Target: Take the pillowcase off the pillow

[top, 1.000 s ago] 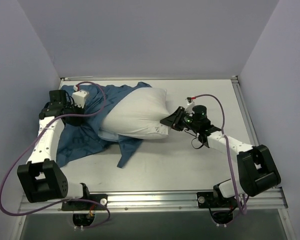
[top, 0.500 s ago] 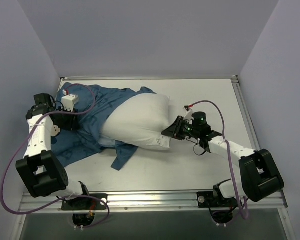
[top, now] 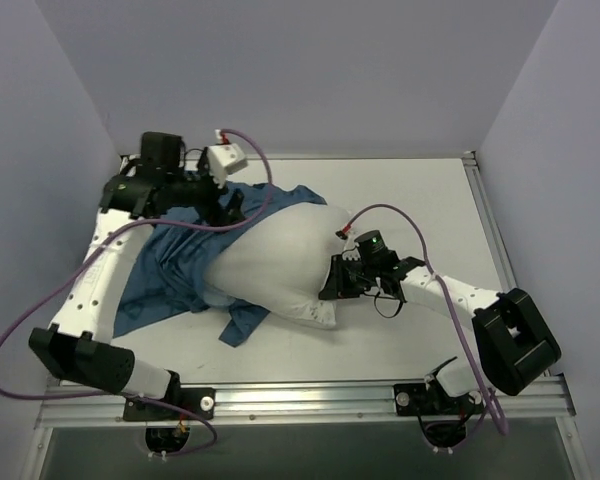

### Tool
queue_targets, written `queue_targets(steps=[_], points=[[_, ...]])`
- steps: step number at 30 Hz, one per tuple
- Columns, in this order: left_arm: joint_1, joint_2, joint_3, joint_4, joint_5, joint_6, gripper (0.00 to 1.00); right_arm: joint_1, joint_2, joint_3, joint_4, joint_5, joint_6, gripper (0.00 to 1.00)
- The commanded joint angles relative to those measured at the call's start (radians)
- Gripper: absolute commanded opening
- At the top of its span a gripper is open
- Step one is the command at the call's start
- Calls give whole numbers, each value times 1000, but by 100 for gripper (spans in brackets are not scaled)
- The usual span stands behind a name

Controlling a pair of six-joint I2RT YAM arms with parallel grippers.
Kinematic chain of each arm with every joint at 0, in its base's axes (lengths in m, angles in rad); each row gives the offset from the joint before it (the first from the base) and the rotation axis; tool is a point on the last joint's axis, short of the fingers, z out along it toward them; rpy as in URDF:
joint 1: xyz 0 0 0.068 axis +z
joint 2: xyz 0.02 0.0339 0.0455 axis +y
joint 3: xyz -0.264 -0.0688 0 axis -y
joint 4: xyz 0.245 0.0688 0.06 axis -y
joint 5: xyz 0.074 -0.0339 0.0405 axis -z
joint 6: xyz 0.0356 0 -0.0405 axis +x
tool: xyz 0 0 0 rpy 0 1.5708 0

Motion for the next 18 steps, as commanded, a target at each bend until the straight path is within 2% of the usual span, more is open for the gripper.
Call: queue_targets(steps=[1,5,10,13,14,16,17,18], points=[[-182,196,60,95,-277,-127,97,57,38,-6,-227,73,-116,0],[-262,382,183,110,-393,-146,97,81,30,-54,-207,95,-93,0],[-282,585,406,64,-352,-202,100,100,35,-94,-193,112,-85,0],[-299,635,433,26,-327,-209,84,117,44,-94,-191,130,-79,0],[-304,638,424,26,-316,-209,66,120,46,-97,-187,128,-77,0],[-305,634,397,33,-304,-216,44,118,43,-98,-182,125,-77,0],[-305,629,391,36,-278,-217,20,120,38,-89,-187,127,-79,0],[-305,611,383,40,-266,-217,13,118,30,-77,-216,135,-85,19]])
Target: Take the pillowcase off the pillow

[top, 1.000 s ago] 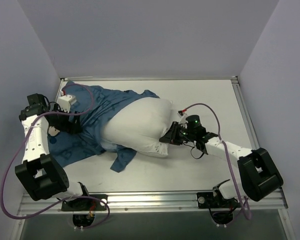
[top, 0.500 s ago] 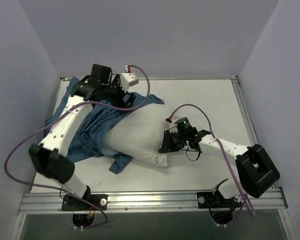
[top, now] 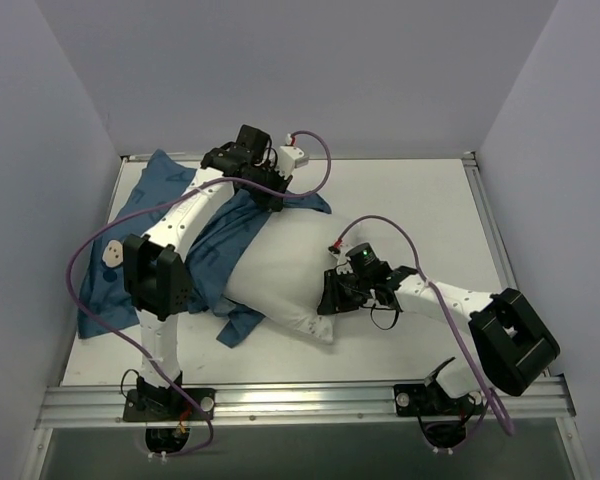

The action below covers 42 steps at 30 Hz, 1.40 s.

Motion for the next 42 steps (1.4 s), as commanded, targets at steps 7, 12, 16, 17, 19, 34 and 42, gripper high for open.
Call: queue_targets(steps=[7,12,16,17,19,34,42], points=[[-6,-143,-89,33,83,2,2,-47,-209,298,-496,258,-83,84],[-7,-196,-191,73,92,-8,2,-141,-252,565,-550,340,-114,100],[-9,-213,-221,88,97,-24,2,-144,-113,633,-400,219,-132,100],[-7,-215,-221,90,95,-30,2,-144,-81,636,-364,201,-128,100],[-9,-220,-225,93,89,-34,2,-143,23,646,-269,140,-111,100],[-9,-183,-193,122,57,-93,2,29,206,360,-33,210,-16,89],[-16,-124,-133,116,35,-99,2,29,249,316,39,186,-30,14]])
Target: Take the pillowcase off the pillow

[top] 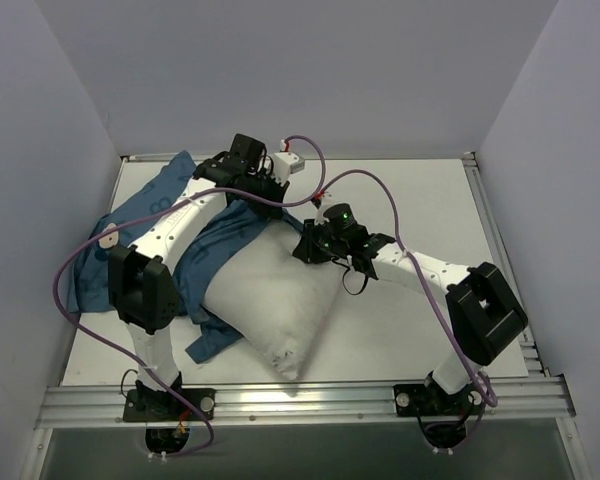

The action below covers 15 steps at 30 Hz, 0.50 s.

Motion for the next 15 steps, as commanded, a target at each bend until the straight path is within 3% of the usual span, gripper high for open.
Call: queue_targets(steps=[1,2,7,12,15], points=[[-9,26,67,33,-21,-16,2,11,38,-45,-88,-2,-29,5],[-11,41,71,39,-28,-23,2,11,28,-45,-94,5,-33,0],[-11,121,144,67,-140,-54,2,11,-24,-23,-148,47,-56,0],[46,293,323,44,-451,-30,2,20,-123,-35,-224,98,-87,0],[112,357,390,51,-547,-10,2,14,-172,-89,-272,98,-88,0]])
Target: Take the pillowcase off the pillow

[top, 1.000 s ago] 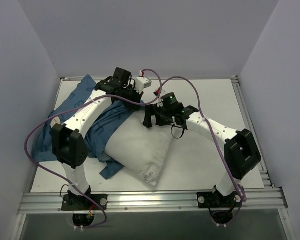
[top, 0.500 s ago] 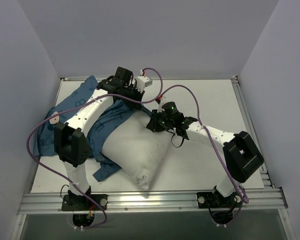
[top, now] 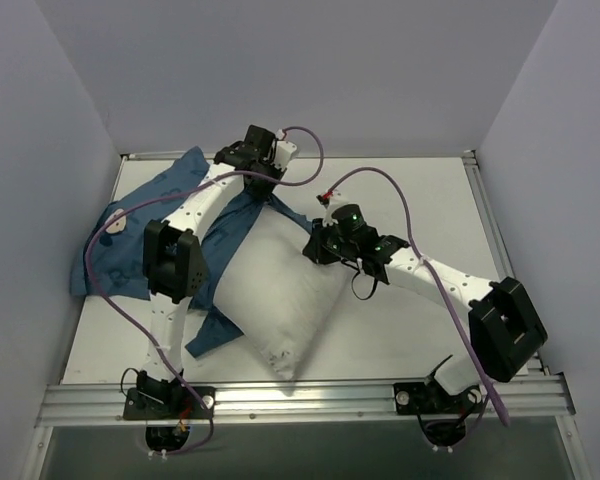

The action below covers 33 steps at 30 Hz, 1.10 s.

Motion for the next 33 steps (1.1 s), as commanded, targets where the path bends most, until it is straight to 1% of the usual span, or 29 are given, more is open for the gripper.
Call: queue_targets(steps=[1,2,3,4,5,7,11,13,14,16,19,21,22,23,24,25,26,27,30,33], points=[[137,53,100,59,-218,25,2,1,-72,-79,-192,21,-28,0],[165,56,105,62,-214,27,2,-5,-98,-125,-184,12,-22,0],[194,53,105,67,-198,27,2,-35,-107,-148,-177,-22,-14,0],[249,38,100,73,-183,34,2,-57,-129,-171,-160,-43,1,0],[274,30,88,77,-175,40,2,-83,-136,-211,-154,-65,10,0],[343,-2,77,93,-139,69,2,-155,-155,-240,-152,-100,19,0],[432,-28,80,99,-102,109,2,-206,-153,-251,-167,-99,1,0],[452,-31,86,93,-79,128,2,-211,-149,-241,-174,-94,-3,0],[482,-31,82,94,-77,131,2,-217,-144,-237,-177,-91,-8,0],[487,-39,54,97,-60,149,2,-229,-138,-214,-190,-76,-16,0],[487,-64,22,111,-21,137,4,-289,-136,-169,-218,-63,-42,0],[483,-77,40,67,114,123,24,-315,-124,-132,-239,-48,-74,0],[480,-96,57,41,181,113,39,-313,-109,-91,-243,-43,-82,0],[475,-107,97,-17,310,108,70,-315,-101,-73,-243,-43,-83,0],[460,-119,117,-47,364,105,90,-315,-95,-58,-241,-45,-85,0],[457,-148,134,-70,413,90,94,-313,-78,-32,-240,-46,-86,0],[456,-163,164,-115,462,83,94,-313,-71,-21,-240,-46,-88,0],[456,-180,175,-136,568,74,94,-315,-63,-10,-240,-46,-89,0],[456,-263,184,-188,706,39,94,-320,-43,14,-238,-51,-92,0],[466,-344,187,-287,736,59,94,-327,-35,23,-243,-54,-91,0]])
